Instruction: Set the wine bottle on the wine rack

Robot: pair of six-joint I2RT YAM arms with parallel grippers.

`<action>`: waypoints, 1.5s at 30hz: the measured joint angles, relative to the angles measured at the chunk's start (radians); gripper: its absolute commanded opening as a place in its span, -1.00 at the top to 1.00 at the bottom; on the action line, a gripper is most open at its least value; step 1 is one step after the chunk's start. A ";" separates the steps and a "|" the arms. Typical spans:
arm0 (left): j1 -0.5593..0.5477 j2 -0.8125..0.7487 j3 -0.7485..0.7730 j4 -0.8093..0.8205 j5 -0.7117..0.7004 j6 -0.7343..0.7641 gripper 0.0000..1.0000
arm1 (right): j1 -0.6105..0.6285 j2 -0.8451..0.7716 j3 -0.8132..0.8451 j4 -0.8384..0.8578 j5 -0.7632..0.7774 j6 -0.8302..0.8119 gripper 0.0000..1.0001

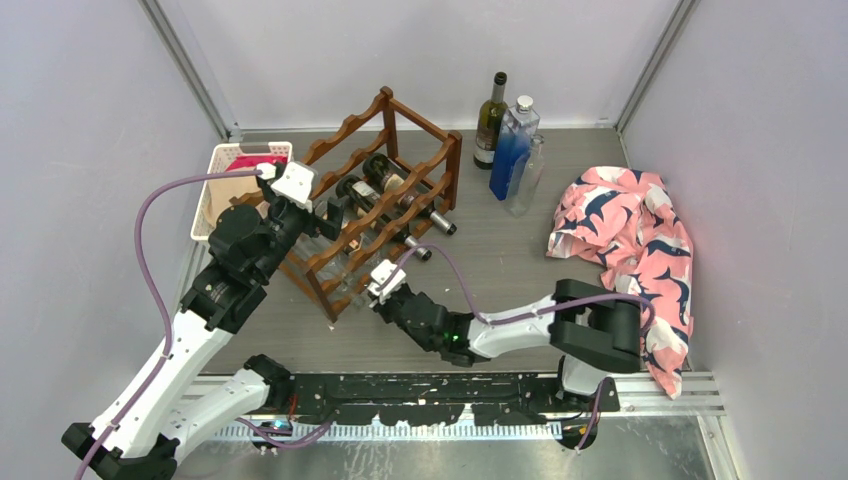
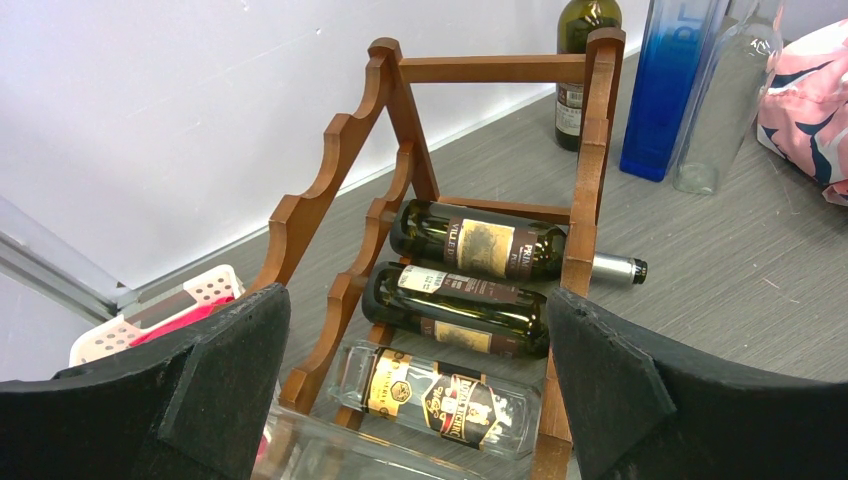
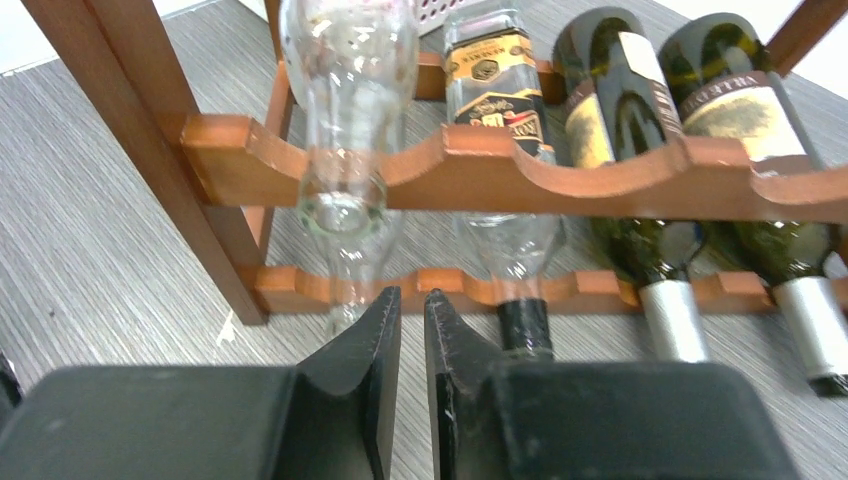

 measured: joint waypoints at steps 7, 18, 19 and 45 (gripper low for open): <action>0.000 0.000 0.000 0.000 0.000 0.000 -0.95 | 0.000 -0.283 -0.150 -0.083 0.063 -0.003 0.11; 0.000 0.001 0.000 0.000 0.004 0.000 -0.95 | -0.592 -0.716 -0.173 -0.432 -0.013 0.167 -0.30; 0.000 0.001 0.000 0.000 0.004 0.000 -0.95 | -0.640 -0.734 -0.160 -0.460 -0.027 0.183 -0.36; 0.000 0.005 -0.005 0.001 0.019 -0.001 -0.95 | -1.262 -0.362 0.324 -0.785 -0.625 0.443 -0.70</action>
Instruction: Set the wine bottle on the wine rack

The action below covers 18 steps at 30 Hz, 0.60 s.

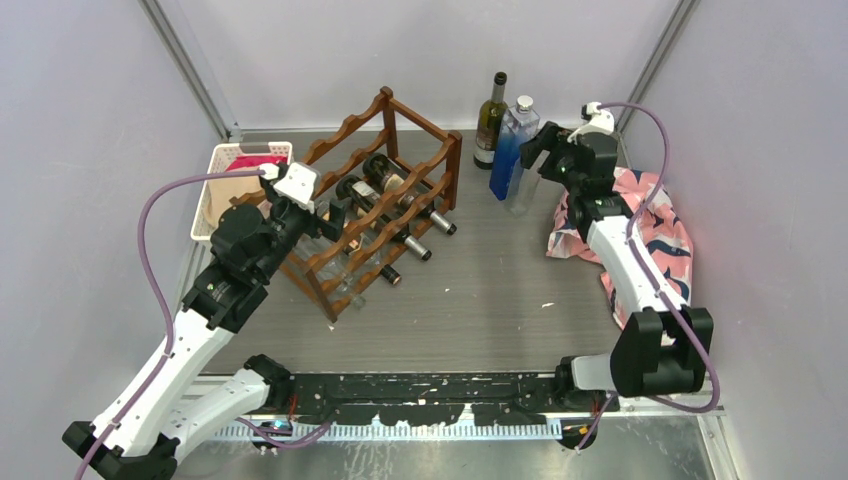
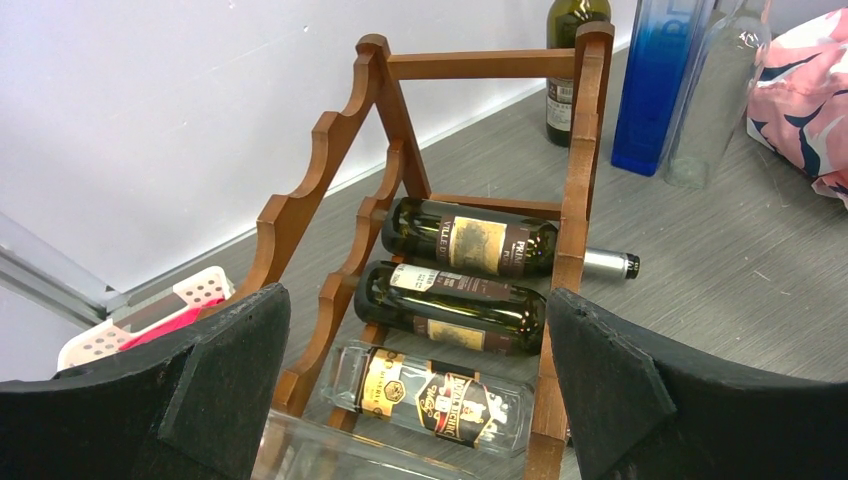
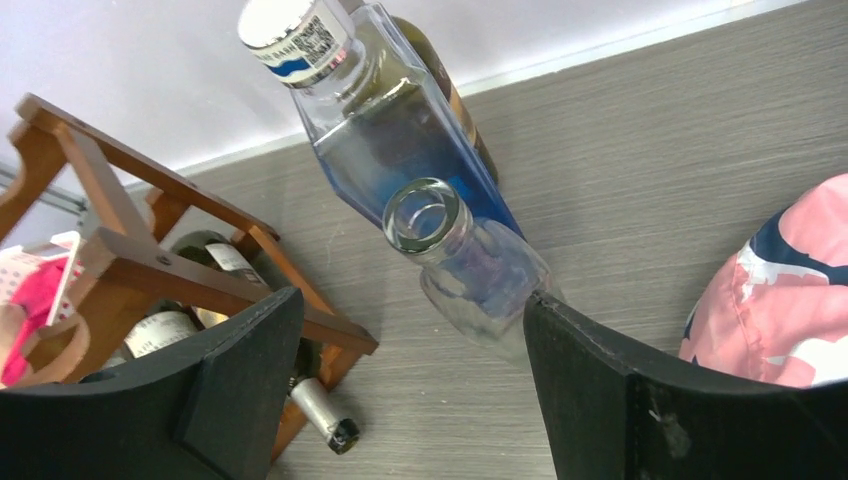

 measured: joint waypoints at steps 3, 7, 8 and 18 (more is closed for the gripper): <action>0.000 0.000 0.000 0.000 0.002 0.000 -0.95 | -0.001 0.051 0.045 -0.039 0.004 -0.034 -0.68; 0.000 0.000 0.000 0.000 0.010 -0.003 -0.95 | -0.001 0.113 0.099 -0.087 0.016 -0.084 -0.62; 0.000 0.000 0.000 0.001 0.012 -0.003 -0.95 | -0.001 0.129 0.110 -0.093 0.019 -0.097 -0.60; 0.000 0.004 0.000 0.003 0.038 -0.025 -0.95 | -0.002 0.222 0.184 -0.131 0.023 -0.203 -0.41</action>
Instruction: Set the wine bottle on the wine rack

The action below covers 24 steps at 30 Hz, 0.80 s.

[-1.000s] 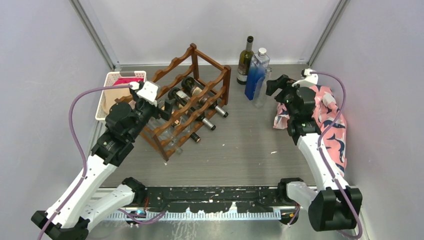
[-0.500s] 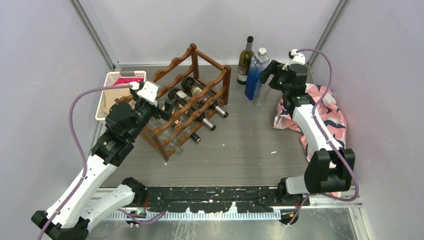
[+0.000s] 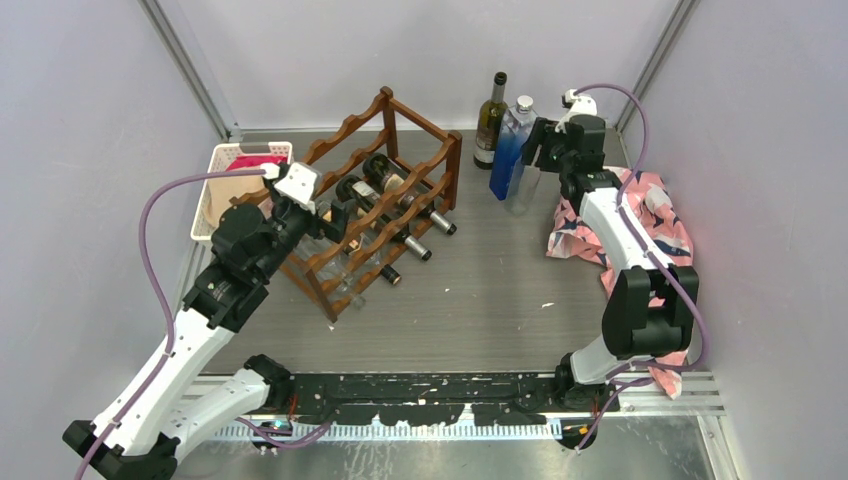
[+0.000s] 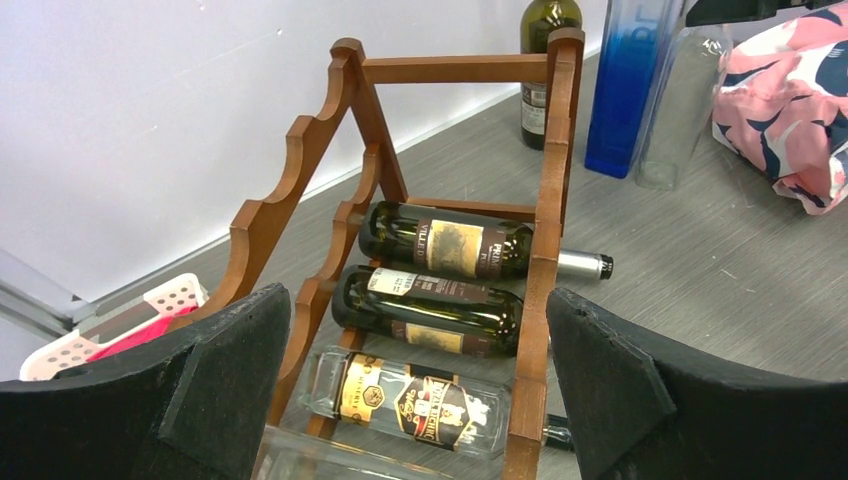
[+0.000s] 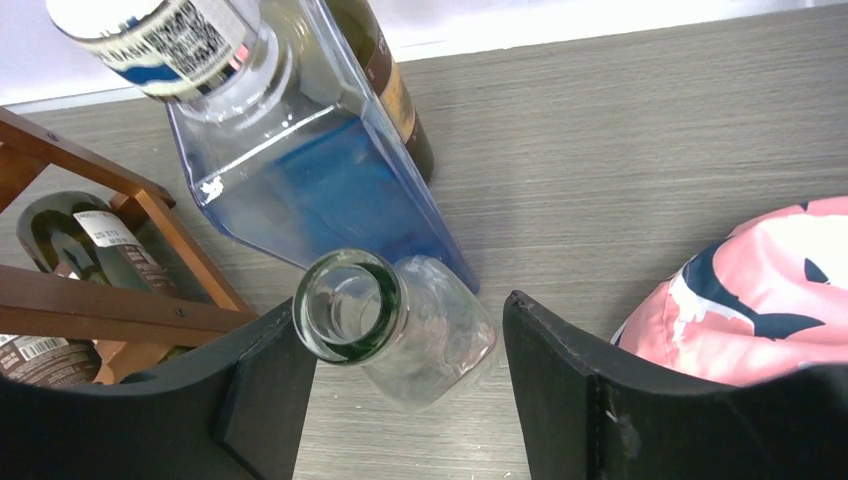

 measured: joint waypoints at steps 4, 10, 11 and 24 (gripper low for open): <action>0.000 -0.001 0.000 0.003 0.030 -0.033 -0.99 | 0.005 0.006 0.024 -0.002 0.000 -0.032 -0.12; 0.000 0.045 0.131 -0.067 0.146 -0.194 -0.99 | 0.007 0.006 0.035 0.000 0.002 -0.082 0.49; 0.000 0.066 0.192 -0.092 0.179 -0.245 -0.99 | 0.007 0.006 0.036 -0.001 0.002 -0.080 0.54; -0.065 0.185 0.606 -0.101 0.373 -0.915 -0.99 | 0.007 -0.137 -0.007 -0.146 0.017 -0.072 0.72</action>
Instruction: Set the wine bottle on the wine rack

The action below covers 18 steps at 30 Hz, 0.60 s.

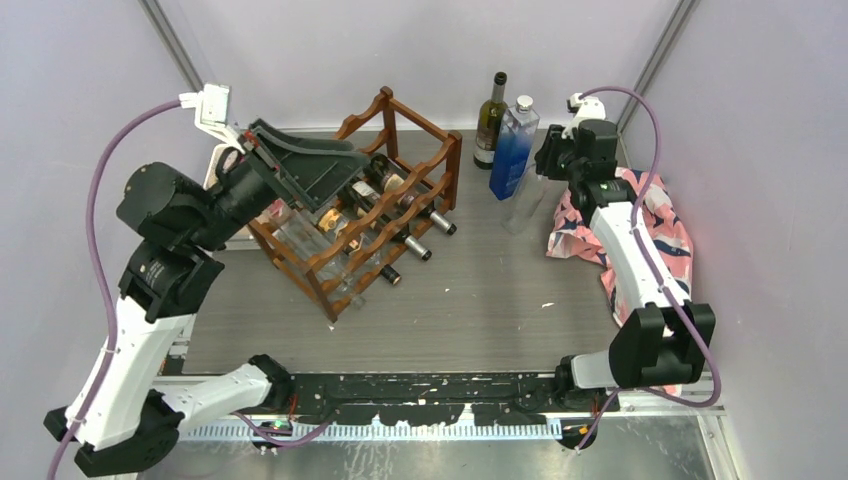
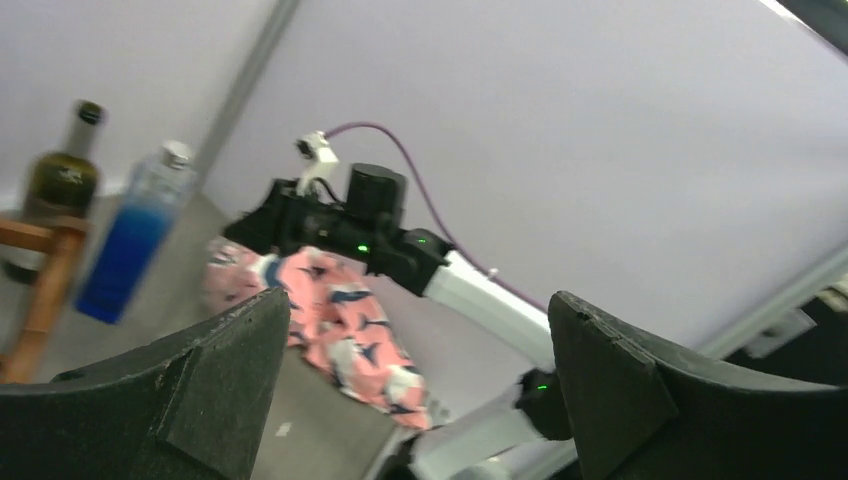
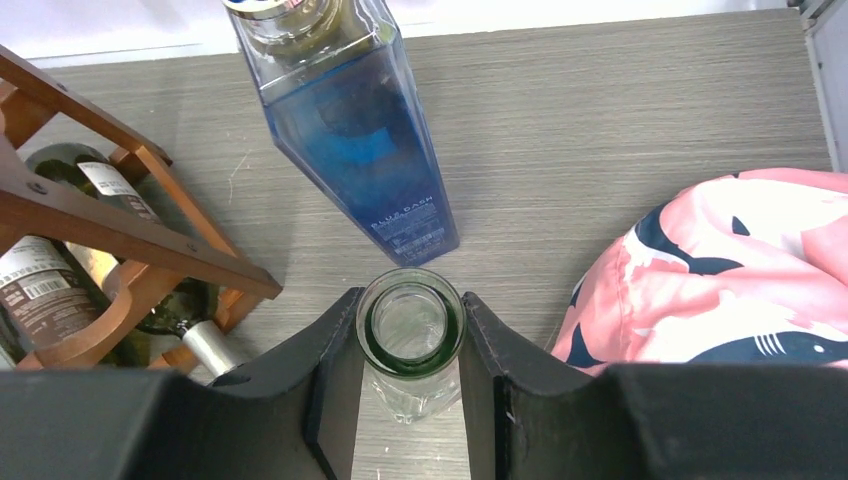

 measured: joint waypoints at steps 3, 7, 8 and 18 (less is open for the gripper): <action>-0.094 0.019 0.016 -0.002 -0.039 -0.064 -0.99 | 0.000 -0.036 0.000 -0.023 0.006 0.004 0.72; -0.243 0.083 0.094 -0.030 -0.134 -0.108 -0.99 | 0.006 -0.074 0.000 -0.051 0.007 0.014 0.73; -0.266 0.103 0.114 -0.040 -0.154 -0.111 -0.99 | 0.007 -0.084 -0.002 -0.056 0.007 0.016 0.73; -0.388 0.182 0.215 -0.151 -0.332 -0.114 -0.99 | 0.029 -0.196 -0.050 -0.098 -0.018 0.043 0.73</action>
